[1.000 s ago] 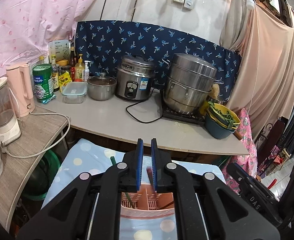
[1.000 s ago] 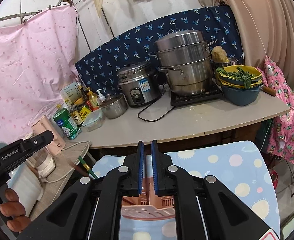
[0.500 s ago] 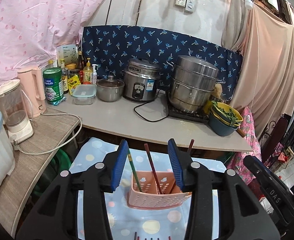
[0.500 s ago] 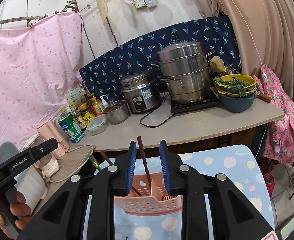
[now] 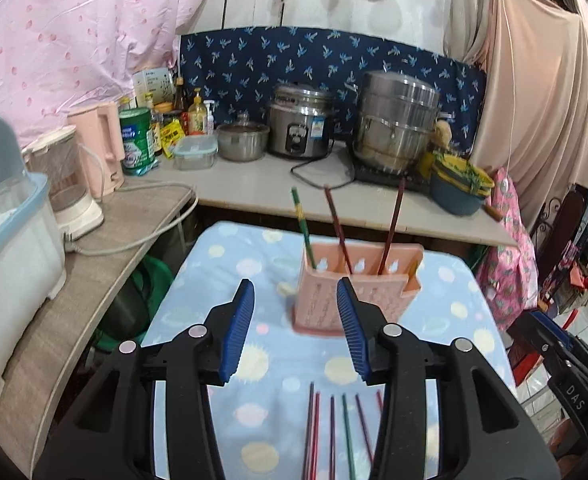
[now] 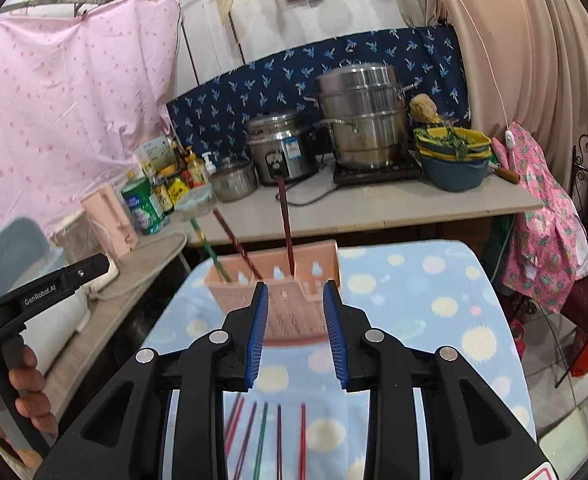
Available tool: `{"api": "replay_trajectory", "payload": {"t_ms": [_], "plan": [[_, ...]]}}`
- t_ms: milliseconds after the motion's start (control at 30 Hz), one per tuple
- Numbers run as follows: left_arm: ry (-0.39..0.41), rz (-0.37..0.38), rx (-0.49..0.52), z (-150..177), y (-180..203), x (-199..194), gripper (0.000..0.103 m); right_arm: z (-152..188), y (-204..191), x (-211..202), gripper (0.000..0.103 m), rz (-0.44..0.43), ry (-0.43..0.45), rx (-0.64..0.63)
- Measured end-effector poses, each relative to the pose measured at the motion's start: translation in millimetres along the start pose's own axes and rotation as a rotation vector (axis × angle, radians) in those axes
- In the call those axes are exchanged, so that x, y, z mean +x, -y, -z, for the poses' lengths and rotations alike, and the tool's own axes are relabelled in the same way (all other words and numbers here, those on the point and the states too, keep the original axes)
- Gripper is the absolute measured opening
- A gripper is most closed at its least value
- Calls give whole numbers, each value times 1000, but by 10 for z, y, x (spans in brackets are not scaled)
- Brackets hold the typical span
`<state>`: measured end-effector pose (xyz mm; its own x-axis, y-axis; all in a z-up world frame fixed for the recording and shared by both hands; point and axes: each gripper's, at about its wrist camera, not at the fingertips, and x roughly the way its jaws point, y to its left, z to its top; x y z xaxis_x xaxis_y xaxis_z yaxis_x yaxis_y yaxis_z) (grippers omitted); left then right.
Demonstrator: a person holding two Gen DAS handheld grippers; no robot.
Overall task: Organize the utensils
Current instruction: 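Move both open tools back over the remaining chopsticks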
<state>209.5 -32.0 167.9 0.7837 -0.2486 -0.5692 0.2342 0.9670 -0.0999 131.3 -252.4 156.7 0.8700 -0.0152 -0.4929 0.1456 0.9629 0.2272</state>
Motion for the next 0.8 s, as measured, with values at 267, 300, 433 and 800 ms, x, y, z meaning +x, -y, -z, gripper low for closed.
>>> {"api": "replay_trajectory", "payload": {"t_ms": [267, 300, 433, 800], "plan": [[-129, -25, 16, 809, -123, -27, 41, 683, 42, -245, 28, 9, -94, -14], [-144, -25, 11, 894, -138, -28, 41, 770, 49, -267, 28, 3, -107, -12], [-209, -23, 0, 1276, -195, -20, 41, 1095, 73, -300, 28, 12, -159, -12], [-330, -34, 32, 2048, -268, -44, 41, 1971, 117, -260, 28, 18, -318, -4]]}}
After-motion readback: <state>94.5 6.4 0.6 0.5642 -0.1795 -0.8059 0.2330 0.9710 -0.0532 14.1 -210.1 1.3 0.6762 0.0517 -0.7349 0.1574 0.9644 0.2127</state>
